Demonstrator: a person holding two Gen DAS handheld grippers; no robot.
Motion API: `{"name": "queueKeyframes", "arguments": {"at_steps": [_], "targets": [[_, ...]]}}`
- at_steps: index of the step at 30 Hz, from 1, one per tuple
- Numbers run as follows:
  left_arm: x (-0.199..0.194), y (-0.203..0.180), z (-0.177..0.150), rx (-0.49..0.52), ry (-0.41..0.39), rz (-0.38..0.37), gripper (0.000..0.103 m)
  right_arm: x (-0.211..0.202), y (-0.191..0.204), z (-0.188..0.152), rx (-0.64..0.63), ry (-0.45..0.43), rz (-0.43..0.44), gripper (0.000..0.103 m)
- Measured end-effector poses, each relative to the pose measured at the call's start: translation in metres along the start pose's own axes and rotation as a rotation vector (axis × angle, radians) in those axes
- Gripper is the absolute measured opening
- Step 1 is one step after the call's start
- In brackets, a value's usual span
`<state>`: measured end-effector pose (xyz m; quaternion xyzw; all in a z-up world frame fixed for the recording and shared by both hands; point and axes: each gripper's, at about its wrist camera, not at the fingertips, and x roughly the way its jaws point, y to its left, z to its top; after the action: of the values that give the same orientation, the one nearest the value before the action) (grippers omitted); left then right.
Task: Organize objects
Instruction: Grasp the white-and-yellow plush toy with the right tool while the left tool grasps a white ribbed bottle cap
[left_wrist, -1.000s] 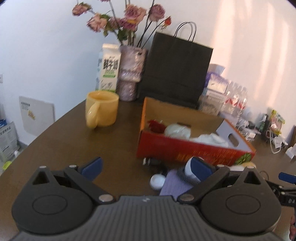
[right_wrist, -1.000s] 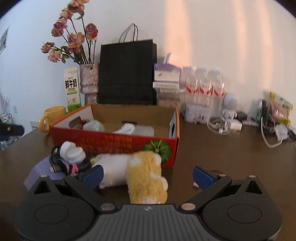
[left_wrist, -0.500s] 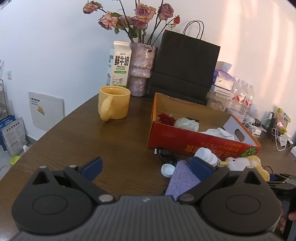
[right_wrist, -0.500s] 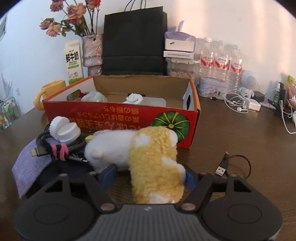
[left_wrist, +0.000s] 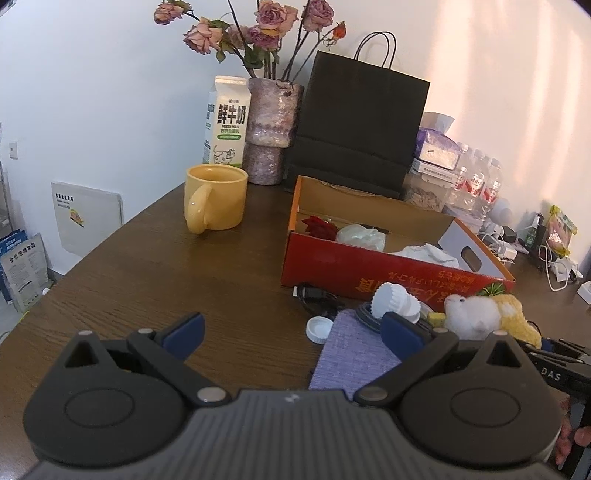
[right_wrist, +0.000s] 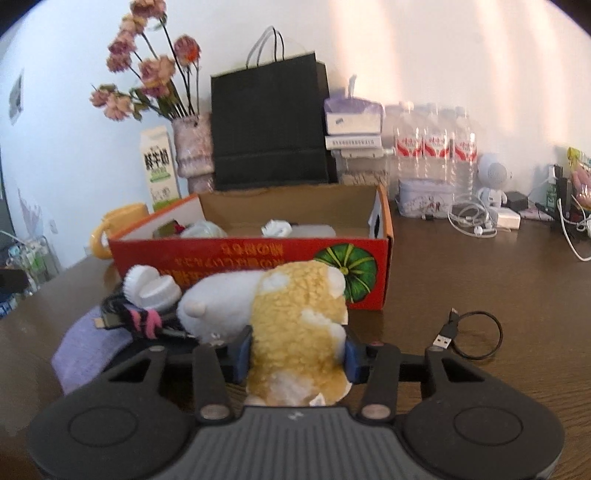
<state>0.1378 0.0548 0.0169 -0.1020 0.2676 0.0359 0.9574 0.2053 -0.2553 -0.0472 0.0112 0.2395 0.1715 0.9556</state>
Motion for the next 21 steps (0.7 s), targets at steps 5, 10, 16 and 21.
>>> {"name": "queueKeyframes", "arguments": {"at_steps": [5,10,16,21], "targets": [[0.011,-0.013,0.003,0.01,0.01,-0.022,0.103,-0.014,-0.002,-0.001,0.026,-0.062,-0.01,0.045],[0.034,-0.04,0.009,0.048,0.025,-0.053,0.103,-0.018,-0.004,-0.002,0.043,-0.087,-0.029,0.045],[0.064,-0.071,0.012,0.097,0.021,-0.062,0.097,-0.019,-0.005,-0.002,0.045,-0.106,-0.035,0.045],[0.08,-0.084,0.01,0.112,0.03,-0.067,0.074,-0.019,-0.008,-0.003,0.057,-0.11,-0.034,0.045]]}}
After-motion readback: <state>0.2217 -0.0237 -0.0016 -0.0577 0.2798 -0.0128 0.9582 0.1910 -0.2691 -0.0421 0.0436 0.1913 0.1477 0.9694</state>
